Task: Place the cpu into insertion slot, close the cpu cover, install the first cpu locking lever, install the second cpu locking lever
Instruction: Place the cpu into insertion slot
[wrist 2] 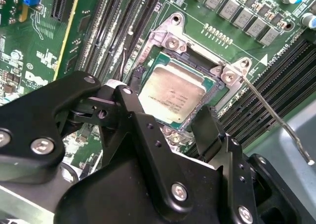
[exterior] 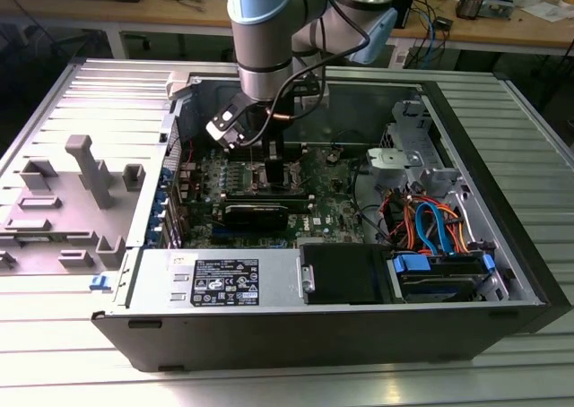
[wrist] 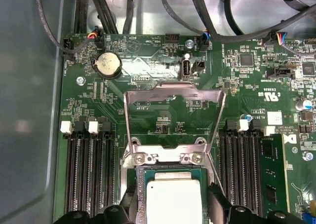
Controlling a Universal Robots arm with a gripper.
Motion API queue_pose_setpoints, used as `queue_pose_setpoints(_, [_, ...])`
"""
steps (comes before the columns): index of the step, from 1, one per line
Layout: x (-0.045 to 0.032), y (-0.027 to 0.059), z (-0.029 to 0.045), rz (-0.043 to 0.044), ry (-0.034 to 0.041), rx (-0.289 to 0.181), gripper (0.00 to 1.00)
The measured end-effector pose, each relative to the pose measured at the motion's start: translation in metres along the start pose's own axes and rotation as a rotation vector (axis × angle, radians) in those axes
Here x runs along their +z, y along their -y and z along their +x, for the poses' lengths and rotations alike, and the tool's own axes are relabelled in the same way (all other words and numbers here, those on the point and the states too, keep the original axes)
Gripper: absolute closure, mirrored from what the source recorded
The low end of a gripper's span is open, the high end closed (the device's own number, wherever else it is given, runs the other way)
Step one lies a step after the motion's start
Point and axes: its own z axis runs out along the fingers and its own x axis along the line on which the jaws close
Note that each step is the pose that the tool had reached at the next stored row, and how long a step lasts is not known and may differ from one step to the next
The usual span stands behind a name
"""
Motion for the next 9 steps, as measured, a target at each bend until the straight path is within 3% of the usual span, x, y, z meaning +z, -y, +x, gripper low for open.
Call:
queue_pose_setpoints(5, [0.0006, 0.0001, 0.0077, 0.0003, 0.0005, 0.007, 0.33])
queue_pose_setpoints(9, [0.0013, 0.0, 0.0076, 0.001, 0.004, 0.02, 0.33])
